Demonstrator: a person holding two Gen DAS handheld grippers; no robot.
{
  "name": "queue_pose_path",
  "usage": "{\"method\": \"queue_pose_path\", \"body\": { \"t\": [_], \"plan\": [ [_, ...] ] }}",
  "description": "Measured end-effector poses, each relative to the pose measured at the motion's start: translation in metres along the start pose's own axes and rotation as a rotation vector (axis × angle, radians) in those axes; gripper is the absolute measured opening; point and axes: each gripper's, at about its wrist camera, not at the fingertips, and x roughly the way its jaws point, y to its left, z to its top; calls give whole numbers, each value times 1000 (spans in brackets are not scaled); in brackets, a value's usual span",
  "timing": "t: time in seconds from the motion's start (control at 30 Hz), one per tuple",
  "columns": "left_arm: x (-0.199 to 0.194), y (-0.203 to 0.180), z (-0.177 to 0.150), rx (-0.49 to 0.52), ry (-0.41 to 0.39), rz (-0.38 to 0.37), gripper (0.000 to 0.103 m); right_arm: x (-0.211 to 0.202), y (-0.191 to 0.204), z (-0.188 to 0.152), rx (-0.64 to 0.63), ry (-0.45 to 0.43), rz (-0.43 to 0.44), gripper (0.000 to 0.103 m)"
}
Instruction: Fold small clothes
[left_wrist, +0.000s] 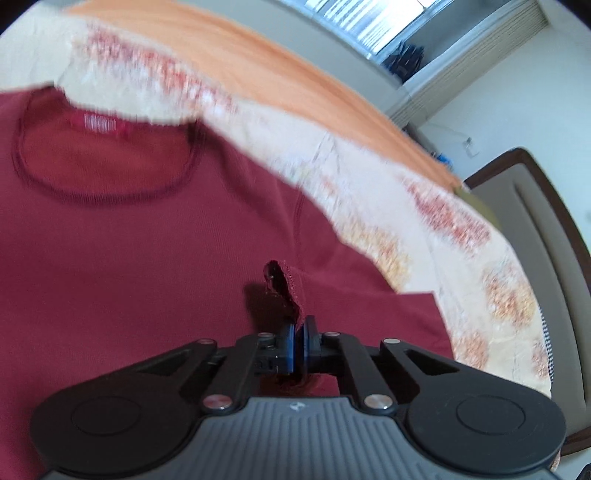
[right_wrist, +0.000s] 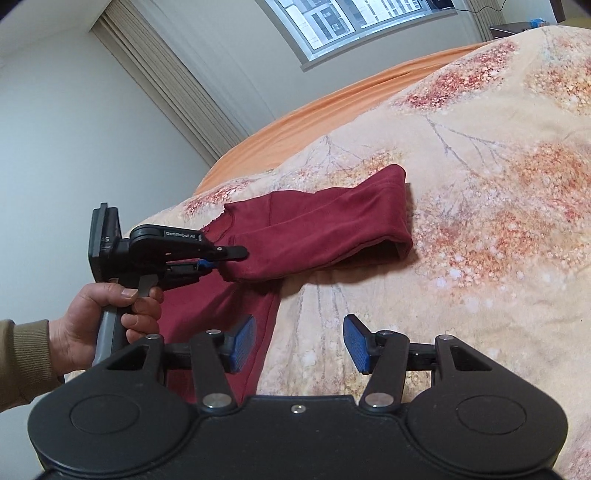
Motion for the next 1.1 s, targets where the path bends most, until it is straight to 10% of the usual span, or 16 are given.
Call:
{"method": "queue_pose_path", "body": {
  "t": [0.23, 0.5, 0.9, 1.1],
  "plan": [
    [-52, 25, 27, -9, -154, 17, 2, 3, 17, 1, -18, 10, 8, 56],
    [-123, 118, 58, -111, -274, 226, 2, 19, 45, -4, -35, 37, 30, 56],
    [-171, 207, 58, -200, -323, 480, 2, 52, 85, 2, -61, 56, 54, 56],
    [-151, 224, 57, -154, -199, 552, 5, 65, 95, 10, -61, 51, 51, 56]
  ]
}}
